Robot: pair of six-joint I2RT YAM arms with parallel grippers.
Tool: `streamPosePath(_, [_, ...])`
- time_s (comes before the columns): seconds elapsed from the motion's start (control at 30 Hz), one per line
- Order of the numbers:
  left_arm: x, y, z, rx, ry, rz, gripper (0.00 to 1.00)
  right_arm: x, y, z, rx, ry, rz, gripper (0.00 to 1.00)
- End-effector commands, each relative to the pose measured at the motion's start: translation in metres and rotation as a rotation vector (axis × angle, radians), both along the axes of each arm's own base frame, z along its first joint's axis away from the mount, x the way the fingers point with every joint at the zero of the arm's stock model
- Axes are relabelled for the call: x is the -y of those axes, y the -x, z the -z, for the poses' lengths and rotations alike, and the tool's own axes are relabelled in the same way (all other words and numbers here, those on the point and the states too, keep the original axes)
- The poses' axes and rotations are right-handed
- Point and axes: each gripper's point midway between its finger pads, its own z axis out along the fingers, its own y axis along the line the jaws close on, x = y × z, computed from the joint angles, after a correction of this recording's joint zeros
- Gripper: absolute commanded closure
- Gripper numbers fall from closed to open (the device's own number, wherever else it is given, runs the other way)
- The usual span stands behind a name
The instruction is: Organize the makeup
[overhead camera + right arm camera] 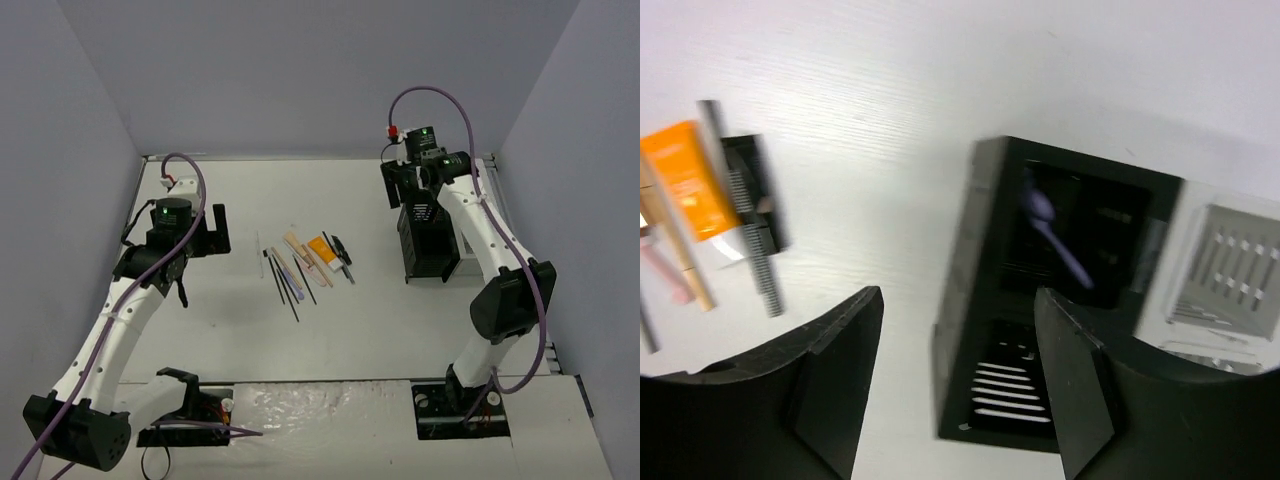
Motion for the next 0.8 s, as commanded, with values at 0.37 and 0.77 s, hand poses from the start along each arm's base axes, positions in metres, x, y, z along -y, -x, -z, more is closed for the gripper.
streamPosePath(0.37, [-0.020,0.010,-0.027,0.145,-0.012,-0.071,0.03,-0.208,0.081,0.073,0.080,-0.121,-0.442,0.51])
streamPosePath(0.77, [-0.020,0.012,-0.018,0.126,-0.010,-0.074,0.03,-0.229,0.093,0.150,0.023,-0.043,-0.535,0.72])
